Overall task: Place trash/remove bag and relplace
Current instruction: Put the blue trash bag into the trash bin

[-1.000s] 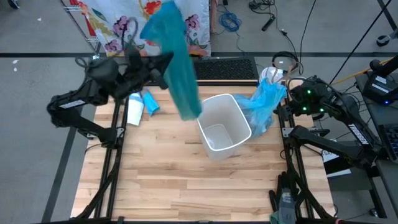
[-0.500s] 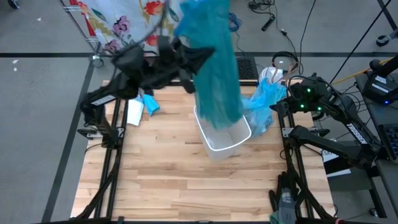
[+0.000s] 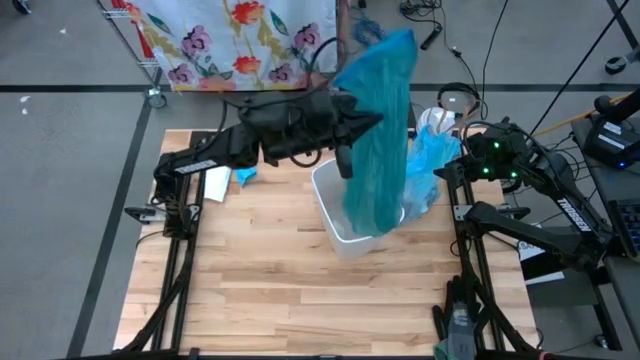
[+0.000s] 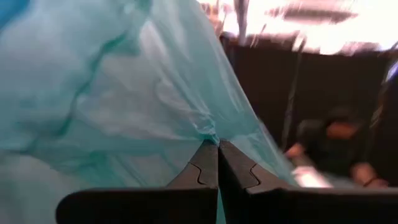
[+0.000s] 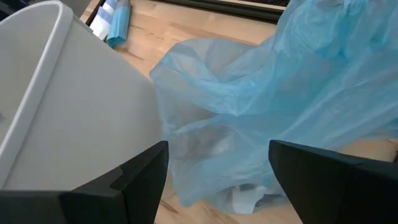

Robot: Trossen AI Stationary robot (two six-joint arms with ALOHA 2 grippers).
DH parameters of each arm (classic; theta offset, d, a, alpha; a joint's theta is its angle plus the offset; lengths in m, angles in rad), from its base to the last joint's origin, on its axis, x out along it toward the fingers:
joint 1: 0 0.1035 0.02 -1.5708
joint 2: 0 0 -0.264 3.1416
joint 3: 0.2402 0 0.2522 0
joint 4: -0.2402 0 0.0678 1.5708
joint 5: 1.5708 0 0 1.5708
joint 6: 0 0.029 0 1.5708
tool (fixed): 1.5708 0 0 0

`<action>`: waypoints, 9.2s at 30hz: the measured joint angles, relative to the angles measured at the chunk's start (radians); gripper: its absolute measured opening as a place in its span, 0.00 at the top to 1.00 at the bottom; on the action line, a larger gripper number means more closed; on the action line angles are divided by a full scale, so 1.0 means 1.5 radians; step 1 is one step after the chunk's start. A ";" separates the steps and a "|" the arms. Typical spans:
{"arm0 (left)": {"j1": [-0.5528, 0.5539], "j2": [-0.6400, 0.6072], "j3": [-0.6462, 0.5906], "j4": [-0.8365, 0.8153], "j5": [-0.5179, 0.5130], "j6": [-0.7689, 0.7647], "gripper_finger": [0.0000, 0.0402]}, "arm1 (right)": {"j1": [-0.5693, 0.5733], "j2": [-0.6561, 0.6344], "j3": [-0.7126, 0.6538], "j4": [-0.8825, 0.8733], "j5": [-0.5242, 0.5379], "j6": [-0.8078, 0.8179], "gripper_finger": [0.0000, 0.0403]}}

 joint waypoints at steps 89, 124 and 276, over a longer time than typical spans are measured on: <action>-0.095 -0.245 -0.784 0.305 -0.134 0.019 0.94 | 0.366 0.310 0.289 0.224 -0.046 -0.004 0.52; -0.083 -0.283 -0.772 0.268 -0.055 -0.166 0.67 | 0.493 0.417 0.289 0.328 0.143 -0.087 0.99; 0.117 -0.207 -0.319 -0.425 0.305 -0.369 0.65 | 0.671 0.487 0.311 0.377 0.252 -0.420 1.00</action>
